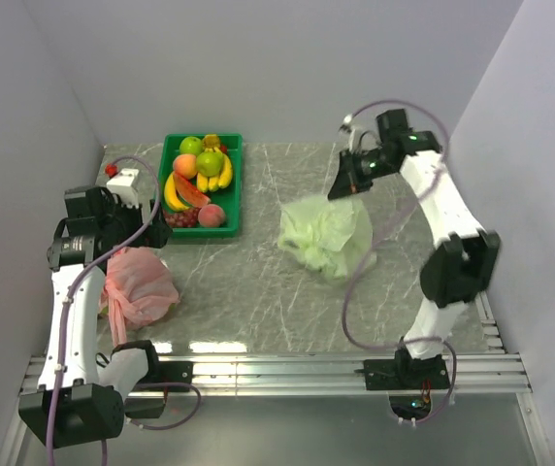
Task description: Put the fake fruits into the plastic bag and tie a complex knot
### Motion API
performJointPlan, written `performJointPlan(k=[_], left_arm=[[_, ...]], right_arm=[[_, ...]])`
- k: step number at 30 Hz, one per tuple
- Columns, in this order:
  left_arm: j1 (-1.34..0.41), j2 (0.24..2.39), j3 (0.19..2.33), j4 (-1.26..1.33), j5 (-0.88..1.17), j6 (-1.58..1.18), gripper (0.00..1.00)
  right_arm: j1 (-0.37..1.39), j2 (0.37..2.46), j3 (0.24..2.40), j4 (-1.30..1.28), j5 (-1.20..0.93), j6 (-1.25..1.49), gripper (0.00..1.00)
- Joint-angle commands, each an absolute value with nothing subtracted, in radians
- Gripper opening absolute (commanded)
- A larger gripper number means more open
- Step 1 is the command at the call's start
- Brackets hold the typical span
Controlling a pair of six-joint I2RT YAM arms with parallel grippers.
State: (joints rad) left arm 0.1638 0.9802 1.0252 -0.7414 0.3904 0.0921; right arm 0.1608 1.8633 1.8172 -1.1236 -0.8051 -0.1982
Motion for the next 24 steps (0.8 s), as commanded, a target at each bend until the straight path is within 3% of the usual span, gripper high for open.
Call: performJointPlan(k=[1, 5, 8, 14, 24], left_arm=[[0.164, 0.963, 1.097, -0.669, 0.489, 0.106, 0.99], [0.163, 0.925, 1.114, -0.586, 0.604, 0.110, 0.99], [0.161, 0.899, 1.092, -0.516, 0.717, 0.132, 0.99], [0.126, 0.896, 1.016, -0.404, 0.909, 0.173, 0.99], [-0.191, 0.896, 0.887, -0.278, 0.850, 0.379, 0.99]], right_arm=[[0.152, 1.616, 1.781, -0.844, -0.796, -0.082, 0.00], [0.169, 1.372, 1.614, -0.571, -0.785, -0.026, 0.00], [0.210, 1.255, 1.375, -0.520, -0.761, -0.104, 0.00], [0.233, 1.197, 1.093, -0.491, -0.733, -0.203, 0.00], [0.264, 1.198, 1.135, -0.561, -0.821, -0.198, 0.00]])
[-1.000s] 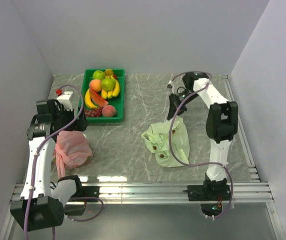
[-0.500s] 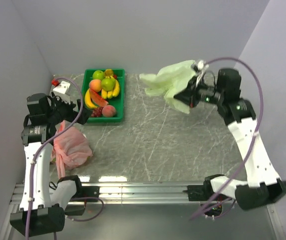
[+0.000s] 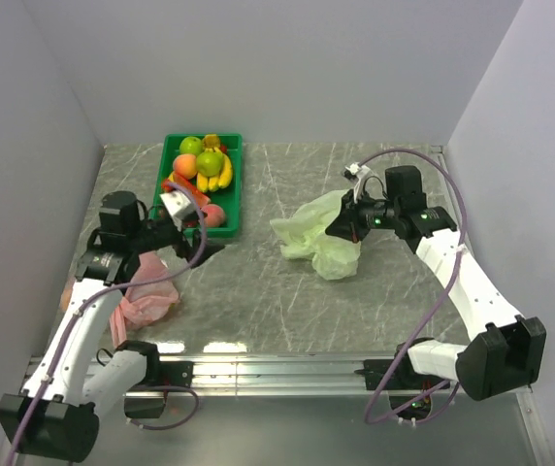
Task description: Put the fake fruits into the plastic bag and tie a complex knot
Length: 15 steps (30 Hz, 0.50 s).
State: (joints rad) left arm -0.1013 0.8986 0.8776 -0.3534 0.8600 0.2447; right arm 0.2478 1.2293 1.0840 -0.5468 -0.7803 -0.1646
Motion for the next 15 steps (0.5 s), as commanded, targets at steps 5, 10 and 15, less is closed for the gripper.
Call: performJointPlan(k=[5, 10, 15], left_arm=[[-0.366, 1.009, 0.920, -0.216, 0.726, 0.443, 0.99], [-0.472, 1.152, 0.929, -0.129, 0.640, 0.532, 0.99], [-0.549, 1.325, 0.986, -0.054, 0.606, 0.538, 0.99]], right_arm=[[0.271, 1.161, 1.137, -0.592, -0.821, -0.202, 0.00], [0.275, 1.141, 1.149, -0.641, -0.811, -0.219, 0.00], [0.279, 1.124, 1.160, -0.695, -0.818, -0.248, 0.00]])
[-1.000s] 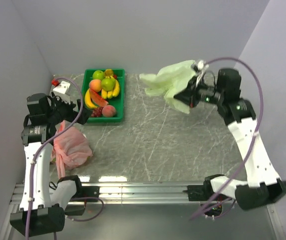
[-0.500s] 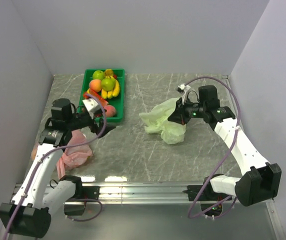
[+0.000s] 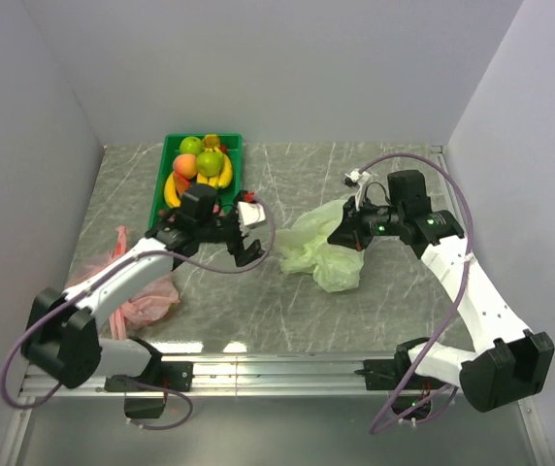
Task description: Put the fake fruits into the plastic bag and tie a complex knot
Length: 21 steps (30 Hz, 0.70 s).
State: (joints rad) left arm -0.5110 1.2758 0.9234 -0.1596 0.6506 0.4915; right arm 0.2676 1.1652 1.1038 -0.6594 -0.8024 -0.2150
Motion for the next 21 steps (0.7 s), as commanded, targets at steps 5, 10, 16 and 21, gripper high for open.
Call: performJointPlan(k=[5, 10, 16, 21], left_arm=[[-0.626, 1.458, 1.040, -0.008, 0.620, 0.500, 0.99], [-0.667, 1.529, 1.095, -0.029, 0.607, 0.450, 0.73], [-0.563, 1.453, 1.106, -0.214, 0.693, 0.301, 0.00], [-0.319, 1.312, 1.098, -0.443, 0.813, 0.330, 0.00]], right_arm=[[0.287, 1.103, 1.186, -0.736, -0.825, -0.262, 0.00], [0.285, 1.062, 1.201, -0.768, -0.821, -0.270, 0.00], [0.278, 0.947, 1.140, -0.810, -0.662, -0.346, 0.00], [0.209, 0.859, 1.002, -0.799, -0.453, -0.495, 0.00]])
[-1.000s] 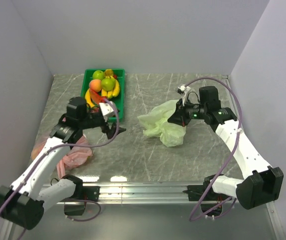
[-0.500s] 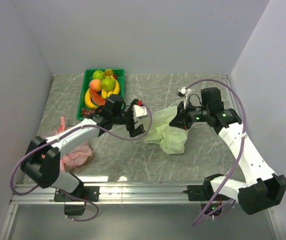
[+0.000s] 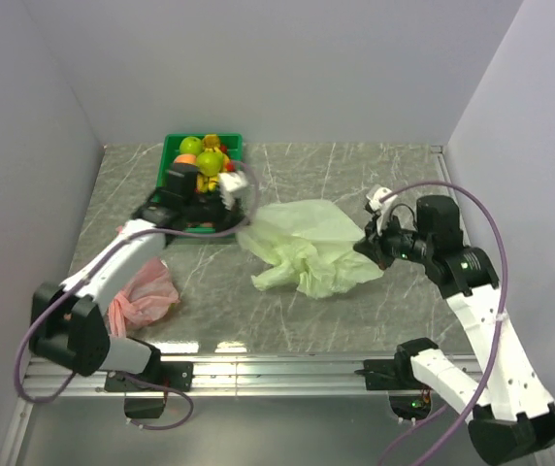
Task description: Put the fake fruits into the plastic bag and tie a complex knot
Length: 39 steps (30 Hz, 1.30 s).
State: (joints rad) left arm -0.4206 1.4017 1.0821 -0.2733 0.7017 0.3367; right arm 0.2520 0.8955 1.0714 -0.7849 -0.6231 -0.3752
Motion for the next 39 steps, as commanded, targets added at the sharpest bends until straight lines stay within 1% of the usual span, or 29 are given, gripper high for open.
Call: performJointPlan(k=[1, 3, 6, 9, 10, 11, 12, 13, 14, 16, 19, 20, 23, 26, 32, 37, 39], left_arm=[[-0.292, 1.313, 1.124, -0.510, 0.830, 0.357, 0.00], [-0.227, 1.339, 1.155, -0.685, 0.865, 0.441, 0.00], [-0.183, 1.393, 1.224, -0.817, 0.887, 0.500, 0.00], [-0.179, 1.436, 1.261, -0.865, 0.952, 0.522, 0.00], [-0.183, 1.442, 1.281, -0.858, 0.969, 0.484, 0.00], [-0.198, 1.459, 1.290, -0.853, 0.980, 0.467, 0.01], [-0.210, 1.468, 1.305, -0.851, 0.988, 0.454, 0.01], [-0.224, 1.477, 1.330, -0.851, 0.988, 0.431, 0.00], [-0.253, 1.491, 1.339, -0.845, 0.985, 0.410, 0.00], [-0.278, 1.500, 1.348, -0.807, 0.963, 0.318, 0.00], [-0.314, 1.503, 1.333, -0.759, 0.921, 0.177, 0.00], [-0.325, 1.503, 1.330, -0.729, 0.893, 0.138, 0.01], [-0.325, 1.500, 1.304, -0.684, 0.879, 0.006, 0.01], [-0.327, 1.477, 1.264, -0.638, 0.881, -0.171, 0.01], [-0.327, 1.398, 1.180, -0.444, 0.876, -0.474, 0.01], [-0.330, 1.378, 1.152, -0.362, 0.917, -0.603, 0.01], [-0.330, 1.374, 1.149, -0.360, 0.933, -0.611, 0.01]], right_arm=[[0.189, 0.847, 0.979, -0.786, -0.428, -0.515, 0.00], [0.135, 0.847, 0.919, -0.775, -0.370, -0.581, 0.00], [0.053, 0.879, 0.879, -0.753, -0.353, -0.656, 0.00], [0.052, 0.923, 0.908, -0.794, -0.379, -0.690, 0.00], [0.061, 0.940, 0.958, -0.836, -0.435, -0.680, 0.22], [0.069, 0.946, 0.988, -0.853, -0.468, -0.670, 0.42], [0.077, 0.948, 1.014, -0.868, -0.492, -0.649, 0.58], [0.113, 0.936, 1.053, -0.861, -0.509, -0.626, 0.86], [0.133, 0.925, 1.068, -0.847, -0.515, -0.582, 0.92], [0.220, 0.895, 1.101, -0.809, -0.502, -0.542, 0.95], [0.308, 0.890, 1.146, -0.775, -0.460, -0.433, 0.95], [0.372, 0.893, 1.152, -0.758, -0.437, -0.402, 0.95], [0.480, 0.931, 1.163, -0.710, -0.336, -0.305, 0.95], [0.518, 0.983, 1.172, -0.684, -0.324, -0.241, 0.95], [0.656, 1.045, 1.164, -0.638, -0.250, -0.183, 0.95], [0.725, 1.120, 1.141, -0.566, -0.092, -0.163, 0.98], [0.736, 1.152, 1.123, -0.543, 0.050, -0.201, 0.99]])
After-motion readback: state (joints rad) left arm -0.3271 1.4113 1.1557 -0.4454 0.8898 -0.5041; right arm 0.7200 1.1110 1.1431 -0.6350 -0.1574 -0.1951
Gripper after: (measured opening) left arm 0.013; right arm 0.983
